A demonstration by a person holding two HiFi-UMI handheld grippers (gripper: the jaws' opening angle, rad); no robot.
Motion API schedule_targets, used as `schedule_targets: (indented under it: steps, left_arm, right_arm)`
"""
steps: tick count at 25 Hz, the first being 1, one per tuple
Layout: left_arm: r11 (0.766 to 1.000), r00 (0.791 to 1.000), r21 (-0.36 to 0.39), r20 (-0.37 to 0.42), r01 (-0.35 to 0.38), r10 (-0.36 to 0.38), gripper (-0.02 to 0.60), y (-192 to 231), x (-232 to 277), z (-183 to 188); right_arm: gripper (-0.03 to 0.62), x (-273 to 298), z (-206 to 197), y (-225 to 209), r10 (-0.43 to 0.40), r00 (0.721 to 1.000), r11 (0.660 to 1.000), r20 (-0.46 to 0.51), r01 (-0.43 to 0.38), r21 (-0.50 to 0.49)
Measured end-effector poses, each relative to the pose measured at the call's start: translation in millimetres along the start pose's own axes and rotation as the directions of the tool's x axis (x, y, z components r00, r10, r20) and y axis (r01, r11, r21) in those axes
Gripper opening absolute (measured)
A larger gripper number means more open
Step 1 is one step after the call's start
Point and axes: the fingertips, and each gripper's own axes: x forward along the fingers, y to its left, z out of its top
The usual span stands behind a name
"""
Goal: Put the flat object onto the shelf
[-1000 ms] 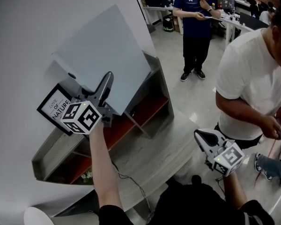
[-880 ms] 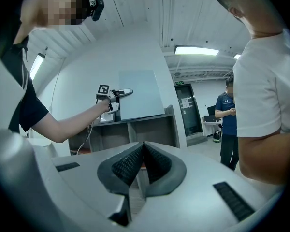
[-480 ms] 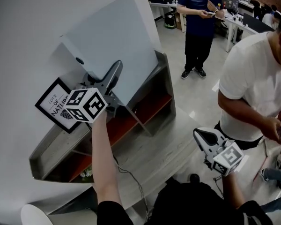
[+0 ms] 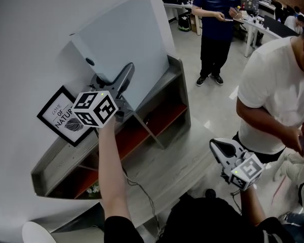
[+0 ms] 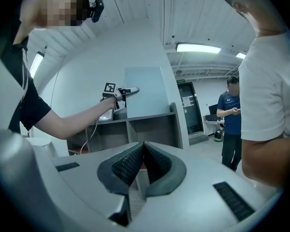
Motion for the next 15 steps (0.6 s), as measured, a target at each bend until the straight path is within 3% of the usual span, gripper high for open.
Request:
schedule_targets:
  steps: [15]
  left_arm:
    - [0.999,0.999,-0.007,0.035,0.032,-0.031,0.362,7.8,4.3,-1.7]
  right_arm:
    - [0.014,9.0,4.9,5.6,0.030,0.999,0.999,0.030,-0.031,0.023]
